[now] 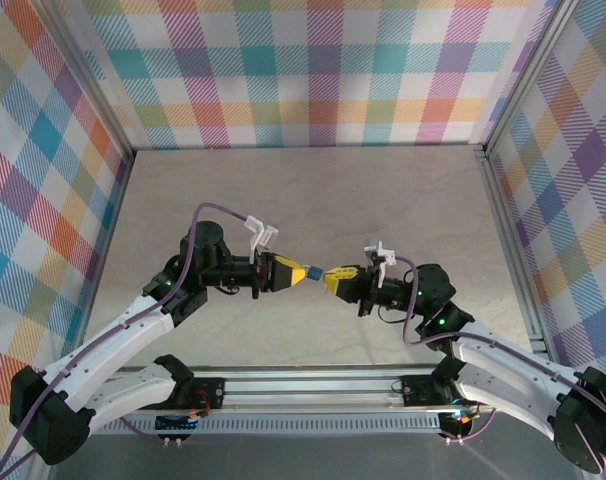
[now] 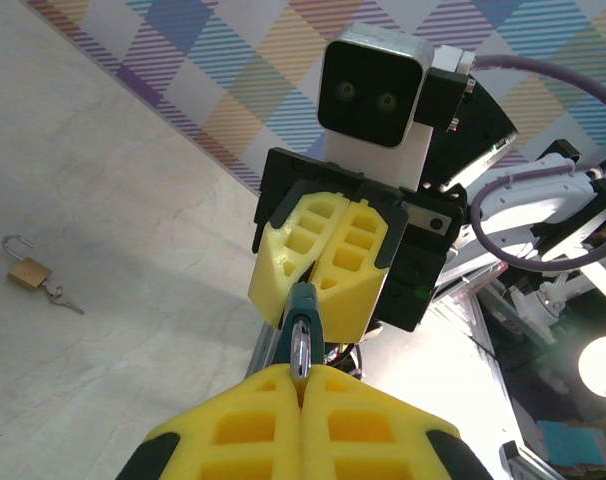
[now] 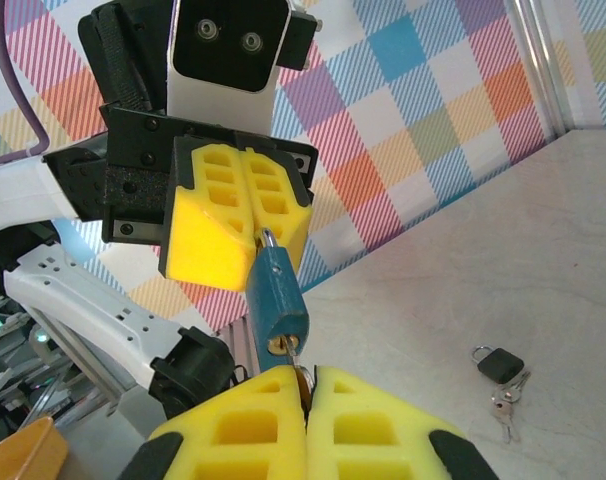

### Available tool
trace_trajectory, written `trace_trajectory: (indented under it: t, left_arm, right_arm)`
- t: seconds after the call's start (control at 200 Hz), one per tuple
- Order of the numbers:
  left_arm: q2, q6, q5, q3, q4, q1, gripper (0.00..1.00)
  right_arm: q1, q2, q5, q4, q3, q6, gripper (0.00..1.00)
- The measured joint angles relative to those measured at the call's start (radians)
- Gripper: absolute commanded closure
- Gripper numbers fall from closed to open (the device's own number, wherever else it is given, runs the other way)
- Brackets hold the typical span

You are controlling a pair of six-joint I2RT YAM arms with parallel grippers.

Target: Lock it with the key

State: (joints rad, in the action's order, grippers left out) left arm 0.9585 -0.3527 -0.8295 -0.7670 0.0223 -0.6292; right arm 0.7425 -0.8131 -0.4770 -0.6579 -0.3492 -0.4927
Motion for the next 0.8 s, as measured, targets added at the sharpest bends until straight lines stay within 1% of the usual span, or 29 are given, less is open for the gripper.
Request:
trace_trajectory:
  t: [0.235,0.345,0.43,0.54,0.66,0.8]
  left_arm:
    - [0.0,0.0,0.005,0.008,0.006,0.0,1.0]
    - [0.004,0.005,0.028,0.007,-0.009,0.0,1.0]
    - [0.023,0.013,0.064,0.007,-0.037,0.0,1.0]
    - [0.093,0.029,0.121,0.002,-0.082,0.0,1.0]
    - [0.211,0.035,0.188,-0.016,-0.145,0.0,1.0]
    - [0.339,0.064,0.281,-0.066,-0.236,0.0,1.0]
  right_arm:
    - [0.0,0.085,0.025,0.062,0.04,0.014,1.0]
    - [-0.002,0.145,0.067,0.123,0.048,0.029,1.0]
    - [-0.004,0.189,0.125,0.174,0.048,0.039,1.0]
    - [-0.004,0.231,0.231,0.247,0.048,0.051,1.0]
    - [-0.01,0.26,0.359,0.338,0.048,0.061,1.0]
    - [-0.017,0.313,0.45,0.407,0.048,0.062,1.0]
